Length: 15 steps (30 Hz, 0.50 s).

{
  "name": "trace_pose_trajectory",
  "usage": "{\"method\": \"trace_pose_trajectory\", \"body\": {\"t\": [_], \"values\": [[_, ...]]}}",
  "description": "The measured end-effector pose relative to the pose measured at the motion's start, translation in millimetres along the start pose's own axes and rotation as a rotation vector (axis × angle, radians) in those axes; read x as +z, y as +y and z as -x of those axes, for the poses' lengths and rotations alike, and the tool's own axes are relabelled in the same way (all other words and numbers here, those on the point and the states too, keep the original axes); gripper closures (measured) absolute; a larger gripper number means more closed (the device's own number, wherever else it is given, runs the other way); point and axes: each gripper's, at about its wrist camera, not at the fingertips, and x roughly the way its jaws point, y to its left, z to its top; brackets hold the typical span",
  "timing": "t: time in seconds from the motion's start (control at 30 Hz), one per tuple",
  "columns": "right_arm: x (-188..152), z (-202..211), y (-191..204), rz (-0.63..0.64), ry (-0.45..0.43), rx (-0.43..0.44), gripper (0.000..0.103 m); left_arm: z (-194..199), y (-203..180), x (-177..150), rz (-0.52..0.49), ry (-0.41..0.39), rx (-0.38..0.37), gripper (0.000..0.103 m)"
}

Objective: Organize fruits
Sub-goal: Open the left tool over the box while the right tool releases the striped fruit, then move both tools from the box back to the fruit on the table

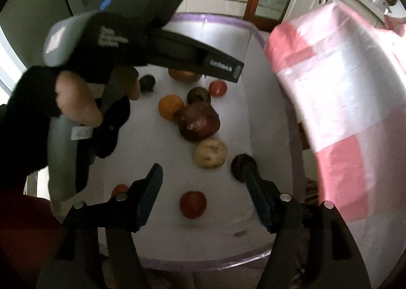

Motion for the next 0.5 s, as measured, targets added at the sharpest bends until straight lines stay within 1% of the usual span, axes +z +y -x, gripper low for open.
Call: {"method": "trace_pose_trajectory", "body": {"t": [0.17, 0.23, 0.27, 0.37, 0.4, 0.47, 0.5], "values": [[7, 41, -7, -0.022, -0.131, 0.019, 0.035, 19, -9, 12, -0.031, -0.051, 0.008, 0.013], [9, 64, -14, -0.054, -0.203, 0.037, 0.034, 36, -13, 20, -0.043, -0.103, 0.019, 0.012], [9, 82, -21, -0.082, -0.256, 0.051, 0.033, 43, -14, 24, -0.045, -0.129, 0.023, 0.010], [4, 126, -40, -0.137, -0.371, 0.051, 0.028, 77, -24, 37, -0.040, -0.270, 0.029, 0.004], [-1, 145, -51, -0.164, -0.426, 0.036, 0.027, 93, -31, 40, -0.040, -0.337, 0.022, 0.003], [-9, 168, -66, -0.206, -0.489, 0.008, 0.025, 118, -46, 45, -0.061, -0.427, -0.002, 0.002], [-18, 185, -80, -0.244, -0.530, -0.014, 0.023, 134, -60, 48, -0.095, -0.479, -0.026, 0.002]]}}
